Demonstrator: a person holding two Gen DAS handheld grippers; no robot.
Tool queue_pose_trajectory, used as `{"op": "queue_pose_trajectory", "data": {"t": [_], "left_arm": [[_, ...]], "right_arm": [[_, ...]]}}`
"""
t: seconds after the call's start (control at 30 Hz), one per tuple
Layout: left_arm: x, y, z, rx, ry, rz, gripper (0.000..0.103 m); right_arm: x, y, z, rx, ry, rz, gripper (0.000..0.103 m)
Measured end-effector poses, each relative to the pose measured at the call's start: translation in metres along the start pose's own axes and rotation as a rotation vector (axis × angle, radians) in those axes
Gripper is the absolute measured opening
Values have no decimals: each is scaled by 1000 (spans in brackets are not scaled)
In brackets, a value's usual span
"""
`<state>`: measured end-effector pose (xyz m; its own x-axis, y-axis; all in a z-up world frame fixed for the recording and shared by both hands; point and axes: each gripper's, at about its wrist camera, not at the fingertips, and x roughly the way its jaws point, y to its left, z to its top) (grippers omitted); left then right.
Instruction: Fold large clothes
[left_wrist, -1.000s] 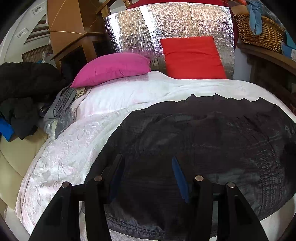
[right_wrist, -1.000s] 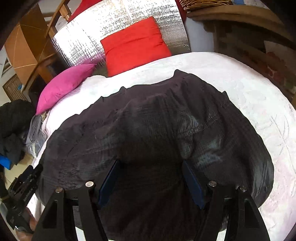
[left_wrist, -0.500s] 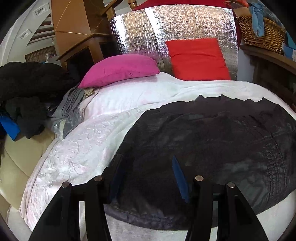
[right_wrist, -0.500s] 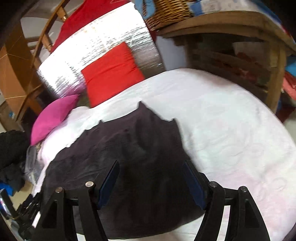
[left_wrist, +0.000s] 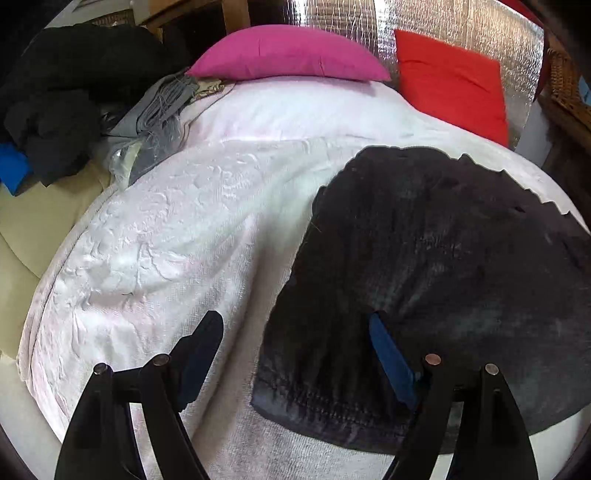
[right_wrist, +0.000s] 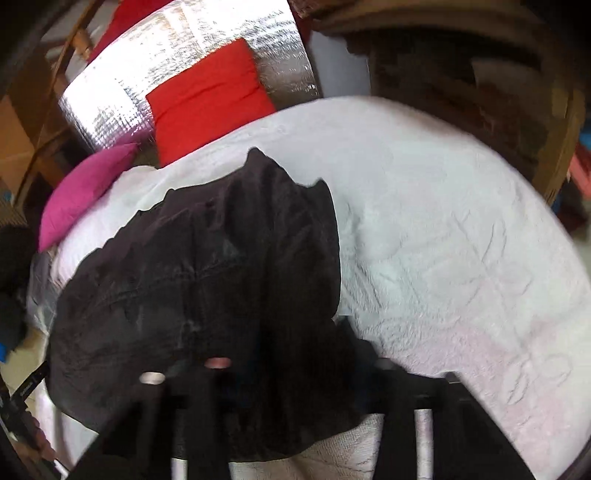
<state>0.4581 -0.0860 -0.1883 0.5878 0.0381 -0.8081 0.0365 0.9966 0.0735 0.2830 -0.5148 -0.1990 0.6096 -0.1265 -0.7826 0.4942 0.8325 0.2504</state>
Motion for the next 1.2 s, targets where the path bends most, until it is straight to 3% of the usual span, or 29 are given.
{"op": "queue_pose_trajectory", "data": {"t": [0.1, 0.23, 0.37, 0.43, 0.47, 0.7, 0.9, 1.03, 1.1, 1.2], "left_arm": [[-5, -7, 1, 13, -27, 37, 82], [-6, -10, 2, 6, -23, 41, 82], [-18, -5, 2, -2, -63, 82, 82], [-34, -5, -2, -3, -100, 96, 82], [-46, -6, -6, -2, -128, 97, 82], [-110, -14, -46, 15, -234, 71, 88], [-143, -24, -78, 37, -275, 18, 96], [-145, -25, -82, 51, -291, 23, 97], [-138, -23, -82, 48, -261, -4, 97], [-111, -16, -80, -7, -127, -142, 97]], "right_arm": [[-13, 1, 1, 12, -44, -13, 32], [11, -6, -4, 29, 63, -34, 31], [2, -6, -1, 22, 55, -27, 34], [-7, -10, -1, 44, 38, -35, 53], [-14, -11, -1, 49, 19, -53, 66], [-92, -12, -13, 42, -226, -47, 71], [-115, 3, -38, 31, -233, 44, 71], [-114, 10, -49, 45, -185, 163, 71], [-105, 15, -52, 59, -126, 246, 73], [-80, 17, -59, 136, -3, 369, 73]]}}
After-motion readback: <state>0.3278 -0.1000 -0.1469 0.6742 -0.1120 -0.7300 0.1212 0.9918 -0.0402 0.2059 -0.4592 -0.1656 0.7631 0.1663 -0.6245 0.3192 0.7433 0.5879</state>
